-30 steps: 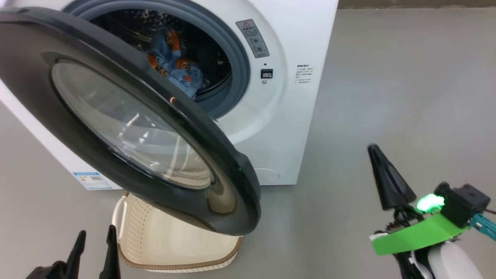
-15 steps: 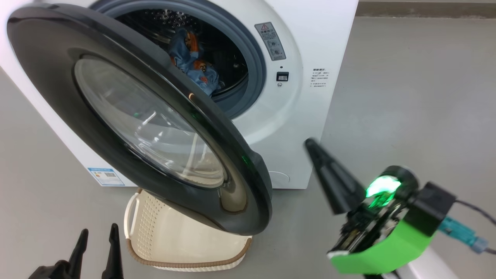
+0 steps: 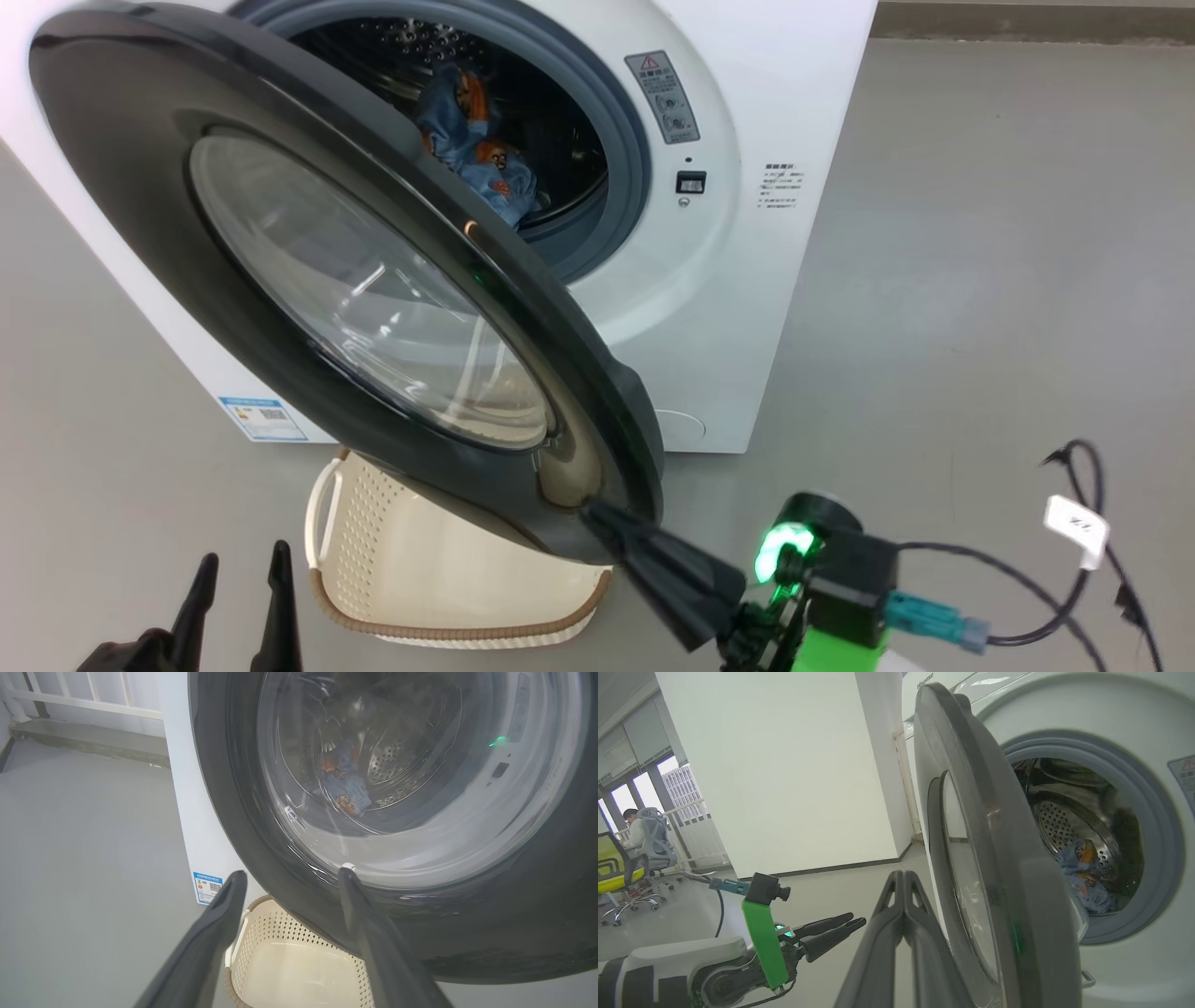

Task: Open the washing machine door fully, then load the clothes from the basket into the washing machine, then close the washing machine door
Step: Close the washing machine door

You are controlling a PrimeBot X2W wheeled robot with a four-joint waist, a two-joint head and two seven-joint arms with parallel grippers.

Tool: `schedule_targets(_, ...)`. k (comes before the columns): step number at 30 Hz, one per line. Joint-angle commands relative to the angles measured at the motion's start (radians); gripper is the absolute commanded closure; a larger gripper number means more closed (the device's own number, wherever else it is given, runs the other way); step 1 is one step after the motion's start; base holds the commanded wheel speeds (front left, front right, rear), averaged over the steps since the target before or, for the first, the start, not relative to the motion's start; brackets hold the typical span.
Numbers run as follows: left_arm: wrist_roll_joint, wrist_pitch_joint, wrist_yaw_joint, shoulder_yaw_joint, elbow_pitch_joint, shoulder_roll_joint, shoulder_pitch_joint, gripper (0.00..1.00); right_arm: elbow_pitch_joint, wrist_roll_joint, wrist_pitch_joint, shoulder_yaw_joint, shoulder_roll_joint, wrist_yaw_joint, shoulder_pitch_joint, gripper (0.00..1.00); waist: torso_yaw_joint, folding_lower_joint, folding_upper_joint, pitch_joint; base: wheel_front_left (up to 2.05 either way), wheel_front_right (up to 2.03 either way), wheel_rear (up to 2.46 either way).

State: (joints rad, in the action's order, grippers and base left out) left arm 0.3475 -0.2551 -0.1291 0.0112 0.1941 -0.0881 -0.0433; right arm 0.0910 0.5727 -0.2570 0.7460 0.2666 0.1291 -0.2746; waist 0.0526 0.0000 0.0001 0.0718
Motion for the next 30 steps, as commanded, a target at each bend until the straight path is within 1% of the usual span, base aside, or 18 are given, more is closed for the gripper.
schedule_targets(1, 0.007, -0.007, -0.002, 0.028, -0.016, -0.017, 0.021, 0.00, -0.002, 0.023, -0.005, 0.031, 0.000, 0.002, -0.025, 1.00, 0.003, 0.0000, -0.0001, 0.004, 0.00, 0.00, 0.00)
schedule_targets(6, 0.013, -0.007, -0.002, 0.024, -0.010, -0.016, 0.032, 0.00, -0.077, 0.034, -0.005, 0.075, 0.013, 0.002, -0.036, 1.00, 0.011, 0.0000, -0.0001, 0.015, 0.00, 0.00, 0.00)
schedule_targets(14, 0.017, -0.007, -0.002, 0.022, -0.005, -0.017, 0.043, 0.00, -0.151, 0.048, -0.005, 0.086, 0.012, 0.002, -0.047, 1.00, 0.020, 0.0000, -0.0001, 0.026, 0.00, 0.00, 0.00)
schedule_targets(22, 0.017, -0.007, -0.002, 0.023, -0.003, -0.015, 0.051, 0.00, -0.211, 0.062, -0.005, 0.062, 0.007, 0.002, -0.053, 1.00, 0.023, 0.0000, -0.0001, 0.032, 0.00, 0.00, 0.00)
schedule_targets(30, 0.015, -0.007, -0.002, 0.024, -0.008, -0.012, 0.058, 0.00, -0.268, 0.067, -0.005, 0.010, -0.012, 0.002, -0.070, 1.00, 0.026, 0.0000, -0.0001, 0.038, 0.00, 0.00, 0.00)
